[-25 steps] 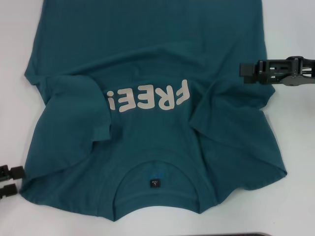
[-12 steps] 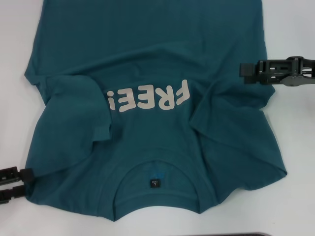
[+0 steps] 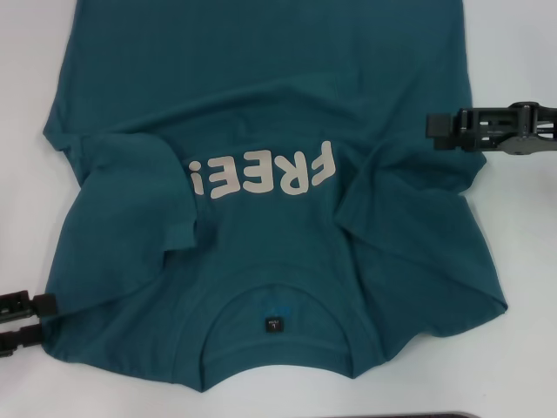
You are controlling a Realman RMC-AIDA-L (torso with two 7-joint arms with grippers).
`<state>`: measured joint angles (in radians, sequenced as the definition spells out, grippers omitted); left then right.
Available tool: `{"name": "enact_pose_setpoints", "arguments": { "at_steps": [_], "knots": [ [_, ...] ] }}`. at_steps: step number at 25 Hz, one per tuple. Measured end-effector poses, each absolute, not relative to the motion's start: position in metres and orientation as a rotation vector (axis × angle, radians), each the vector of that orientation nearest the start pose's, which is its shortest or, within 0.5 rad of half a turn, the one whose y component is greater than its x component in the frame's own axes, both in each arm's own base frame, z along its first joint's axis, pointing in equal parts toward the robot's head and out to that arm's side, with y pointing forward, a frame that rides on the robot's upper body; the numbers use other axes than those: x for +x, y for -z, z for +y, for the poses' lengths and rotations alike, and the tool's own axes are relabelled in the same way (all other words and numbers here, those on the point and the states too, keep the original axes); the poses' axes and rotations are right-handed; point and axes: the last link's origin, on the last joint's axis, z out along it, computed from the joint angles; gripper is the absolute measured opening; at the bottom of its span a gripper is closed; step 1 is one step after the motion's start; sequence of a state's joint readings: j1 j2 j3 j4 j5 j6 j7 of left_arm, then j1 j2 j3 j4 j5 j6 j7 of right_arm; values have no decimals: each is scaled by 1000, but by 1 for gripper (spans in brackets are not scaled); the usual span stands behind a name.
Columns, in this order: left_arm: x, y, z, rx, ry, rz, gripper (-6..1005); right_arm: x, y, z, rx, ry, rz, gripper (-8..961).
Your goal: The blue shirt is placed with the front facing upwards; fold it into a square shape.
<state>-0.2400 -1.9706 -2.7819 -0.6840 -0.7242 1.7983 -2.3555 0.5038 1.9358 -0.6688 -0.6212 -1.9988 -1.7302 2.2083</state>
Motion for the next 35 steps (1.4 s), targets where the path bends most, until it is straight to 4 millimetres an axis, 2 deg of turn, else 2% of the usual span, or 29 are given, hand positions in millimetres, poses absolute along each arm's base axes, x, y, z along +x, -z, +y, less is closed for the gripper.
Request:
{"name": "enact_pose_setpoints", "arguments": {
  "at_steps": [11, 35],
  "knots": [
    [-392, -63, 190, 1965, -582, 2502, 764, 285, -52, 315, -2466, -799, 1786, 808],
    [-394, -57, 192, 1847, -562, 2598, 764, 286, -54, 316, -2460, -796, 1791, 808]
  ]
}}
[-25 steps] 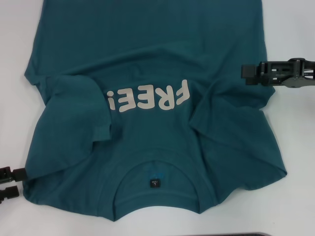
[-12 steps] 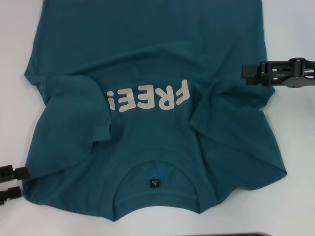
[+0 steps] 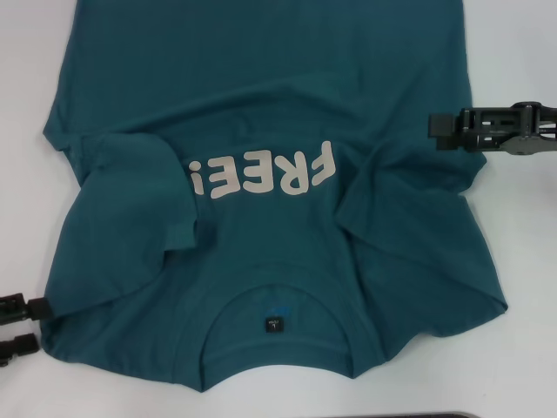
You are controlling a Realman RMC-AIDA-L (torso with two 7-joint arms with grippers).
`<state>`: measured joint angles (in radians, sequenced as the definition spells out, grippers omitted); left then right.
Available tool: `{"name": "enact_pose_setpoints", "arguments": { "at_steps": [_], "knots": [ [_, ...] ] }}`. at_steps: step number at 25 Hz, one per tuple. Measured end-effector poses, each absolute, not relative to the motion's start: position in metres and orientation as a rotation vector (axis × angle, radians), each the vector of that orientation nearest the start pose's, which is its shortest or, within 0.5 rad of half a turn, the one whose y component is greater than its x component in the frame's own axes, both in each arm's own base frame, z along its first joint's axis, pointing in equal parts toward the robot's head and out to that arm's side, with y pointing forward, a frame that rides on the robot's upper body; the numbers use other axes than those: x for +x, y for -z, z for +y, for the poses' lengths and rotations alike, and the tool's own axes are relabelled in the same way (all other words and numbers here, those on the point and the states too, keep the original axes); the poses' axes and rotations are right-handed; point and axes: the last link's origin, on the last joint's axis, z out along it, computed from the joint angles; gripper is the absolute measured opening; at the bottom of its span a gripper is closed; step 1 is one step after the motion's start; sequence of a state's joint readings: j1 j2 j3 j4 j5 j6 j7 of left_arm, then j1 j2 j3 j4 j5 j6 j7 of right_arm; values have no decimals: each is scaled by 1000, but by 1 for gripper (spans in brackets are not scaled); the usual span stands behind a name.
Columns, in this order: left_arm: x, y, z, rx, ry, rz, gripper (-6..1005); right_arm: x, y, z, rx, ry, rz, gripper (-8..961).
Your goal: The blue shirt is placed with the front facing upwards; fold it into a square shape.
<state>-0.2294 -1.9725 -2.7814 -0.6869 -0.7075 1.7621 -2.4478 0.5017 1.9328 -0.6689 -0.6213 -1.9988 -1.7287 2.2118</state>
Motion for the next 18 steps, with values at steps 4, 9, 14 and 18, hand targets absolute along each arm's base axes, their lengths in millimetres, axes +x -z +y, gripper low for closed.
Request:
{"name": "enact_pose_setpoints", "arguments": {
  "at_steps": [4, 9, 14, 18],
  "knots": [
    [-393, -54, 193, 1844, -547, 2595, 764, 286, -54, 316, -2459, -795, 1792, 808],
    [-388, -49, 199, 1849, -545, 2574, 762, 286, -54, 316, -2458, -795, 1792, 808],
    [-380, -43, 210, 1875, -549, 2538, 766, 286, -54, 316, -2459, -796, 1793, 808],
    [-374, -43, 220, 1902, -569, 2509, 766, 286, -54, 315, -2461, -796, 1794, 808]
  ]
}}
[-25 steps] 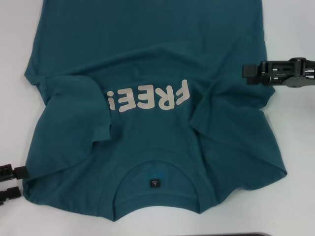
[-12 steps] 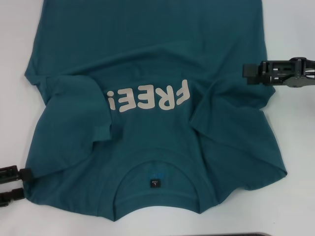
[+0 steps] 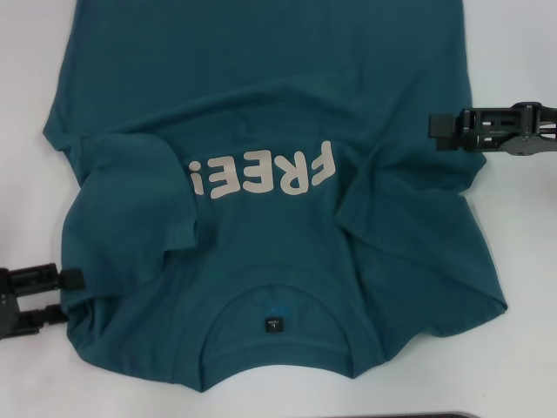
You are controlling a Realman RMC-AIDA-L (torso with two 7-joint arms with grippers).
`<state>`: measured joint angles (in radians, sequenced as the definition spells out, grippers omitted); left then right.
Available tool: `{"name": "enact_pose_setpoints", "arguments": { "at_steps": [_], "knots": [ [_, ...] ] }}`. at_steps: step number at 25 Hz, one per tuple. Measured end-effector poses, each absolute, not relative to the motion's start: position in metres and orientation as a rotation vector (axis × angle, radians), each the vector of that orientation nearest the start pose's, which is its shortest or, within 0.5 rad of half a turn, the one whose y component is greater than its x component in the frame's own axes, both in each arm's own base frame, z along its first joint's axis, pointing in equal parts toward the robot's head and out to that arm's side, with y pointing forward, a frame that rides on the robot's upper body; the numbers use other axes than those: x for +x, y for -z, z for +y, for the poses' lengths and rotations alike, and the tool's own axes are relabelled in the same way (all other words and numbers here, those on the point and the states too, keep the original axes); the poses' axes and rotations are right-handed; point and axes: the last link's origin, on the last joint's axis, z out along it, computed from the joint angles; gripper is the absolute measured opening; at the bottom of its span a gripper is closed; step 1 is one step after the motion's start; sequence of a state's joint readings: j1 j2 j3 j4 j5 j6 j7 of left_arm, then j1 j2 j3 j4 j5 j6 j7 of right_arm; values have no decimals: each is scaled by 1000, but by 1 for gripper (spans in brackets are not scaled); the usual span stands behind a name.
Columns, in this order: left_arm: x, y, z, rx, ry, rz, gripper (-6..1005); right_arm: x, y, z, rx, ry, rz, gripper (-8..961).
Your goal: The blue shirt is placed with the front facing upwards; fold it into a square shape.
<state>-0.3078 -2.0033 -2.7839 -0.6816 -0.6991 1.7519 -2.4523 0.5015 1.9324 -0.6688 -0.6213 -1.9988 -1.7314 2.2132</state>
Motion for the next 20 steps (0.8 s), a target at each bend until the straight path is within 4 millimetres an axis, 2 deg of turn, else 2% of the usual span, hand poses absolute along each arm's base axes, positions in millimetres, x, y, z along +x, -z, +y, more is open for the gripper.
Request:
{"name": "enact_pose_setpoints", "arguments": {
  "at_steps": [6, 12, 20],
  "knots": [
    [-373, -44, 222, 1910, -581, 2499, 765, 286, -53, 315, -2460, -796, 1793, 808],
    [-380, -49, 221, 1905, -574, 2552, 765, 286, -53, 315, -2459, -796, 1795, 808],
    [-378, -46, 224, 1922, -547, 2543, 766, 286, -53, 315, -2458, -797, 1797, 807]
  ]
}}
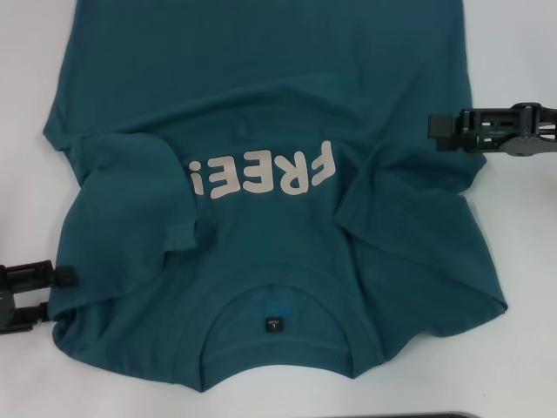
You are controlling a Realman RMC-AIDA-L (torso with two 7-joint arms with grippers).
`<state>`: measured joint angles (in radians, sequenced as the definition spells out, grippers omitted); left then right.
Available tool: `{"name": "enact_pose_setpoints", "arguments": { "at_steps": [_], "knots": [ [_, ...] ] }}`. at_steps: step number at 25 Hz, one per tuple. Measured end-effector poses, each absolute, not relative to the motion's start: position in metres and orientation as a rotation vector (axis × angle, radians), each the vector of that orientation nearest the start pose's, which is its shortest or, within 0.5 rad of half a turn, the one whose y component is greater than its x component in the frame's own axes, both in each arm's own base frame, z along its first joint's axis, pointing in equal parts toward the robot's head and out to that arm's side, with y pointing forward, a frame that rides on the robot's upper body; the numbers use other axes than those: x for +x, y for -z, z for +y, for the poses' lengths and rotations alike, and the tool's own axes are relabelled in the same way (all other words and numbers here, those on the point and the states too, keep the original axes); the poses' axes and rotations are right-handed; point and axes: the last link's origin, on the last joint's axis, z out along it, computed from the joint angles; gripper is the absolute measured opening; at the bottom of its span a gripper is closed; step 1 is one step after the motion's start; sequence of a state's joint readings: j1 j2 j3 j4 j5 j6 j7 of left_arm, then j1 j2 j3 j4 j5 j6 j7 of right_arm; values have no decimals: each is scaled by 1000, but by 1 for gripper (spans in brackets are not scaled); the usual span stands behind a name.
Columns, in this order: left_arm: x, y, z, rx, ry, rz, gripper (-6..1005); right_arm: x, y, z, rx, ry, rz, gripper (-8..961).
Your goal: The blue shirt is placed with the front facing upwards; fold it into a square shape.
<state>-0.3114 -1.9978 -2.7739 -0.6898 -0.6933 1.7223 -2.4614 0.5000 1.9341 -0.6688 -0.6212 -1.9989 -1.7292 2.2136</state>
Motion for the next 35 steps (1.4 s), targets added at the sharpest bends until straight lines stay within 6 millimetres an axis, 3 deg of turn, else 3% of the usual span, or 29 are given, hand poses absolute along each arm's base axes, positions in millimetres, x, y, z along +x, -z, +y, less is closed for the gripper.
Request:
{"name": "enact_pose_setpoints", "arguments": {
  "at_steps": [14, 24, 30, 35],
  "knots": [
    [-368, -40, 220, 1955, -441, 2479, 730, 287, -55, 315, -2453, -811, 1797, 807],
    [-366, -43, 219, 1932, -476, 2480, 322, 288, -55, 314, -2449, -810, 1809, 807],
    [-356, -51, 218, 1974, -547, 2370, 94, 290, -59, 312, -2463, -790, 1805, 807],
    [-355, -54, 222, 1998, -538, 2353, 51, 299, -70, 302, -2496, -721, 1808, 807]
  ]
}}
